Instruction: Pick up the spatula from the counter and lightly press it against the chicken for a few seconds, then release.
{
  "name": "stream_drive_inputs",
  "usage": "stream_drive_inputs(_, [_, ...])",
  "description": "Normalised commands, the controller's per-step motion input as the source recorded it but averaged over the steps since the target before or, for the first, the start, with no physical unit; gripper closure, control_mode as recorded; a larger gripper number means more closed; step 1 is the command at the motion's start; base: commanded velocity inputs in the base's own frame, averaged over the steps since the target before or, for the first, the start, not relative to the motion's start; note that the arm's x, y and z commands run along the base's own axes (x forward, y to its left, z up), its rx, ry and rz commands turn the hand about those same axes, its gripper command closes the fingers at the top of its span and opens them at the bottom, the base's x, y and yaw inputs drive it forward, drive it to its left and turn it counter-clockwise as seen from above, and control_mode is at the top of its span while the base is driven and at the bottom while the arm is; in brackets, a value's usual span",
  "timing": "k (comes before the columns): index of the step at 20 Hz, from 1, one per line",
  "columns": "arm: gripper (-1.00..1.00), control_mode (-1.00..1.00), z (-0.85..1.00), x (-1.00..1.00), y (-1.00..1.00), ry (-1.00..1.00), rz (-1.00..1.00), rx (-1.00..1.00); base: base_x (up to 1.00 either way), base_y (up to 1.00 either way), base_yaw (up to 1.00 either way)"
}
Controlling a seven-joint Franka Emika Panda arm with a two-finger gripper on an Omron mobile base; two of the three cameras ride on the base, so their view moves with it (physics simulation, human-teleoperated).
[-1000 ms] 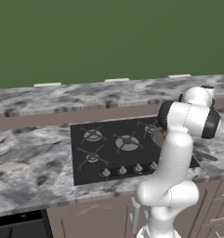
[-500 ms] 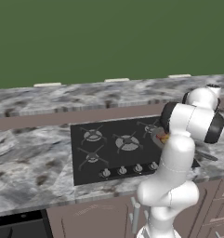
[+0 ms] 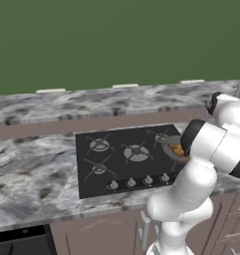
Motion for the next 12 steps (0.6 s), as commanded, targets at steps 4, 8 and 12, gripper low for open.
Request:
stream_drive_inputs(4, [1.00,-1.00,0.72,-0.44,0.00,-0.11,0.05,0.00,0.00,0.00,0.00])
stream_drive_inputs(8, [1.00,-1.00,0.62,-0.45,0.01,-0.08,0.01,0.00,0.00,0.00,0.00])
stream_drive_inputs(12, [1.00,-1.00,0.49,-0.55,0.10,-0.11,0.00,0.00,0.00,0.00,0.00])
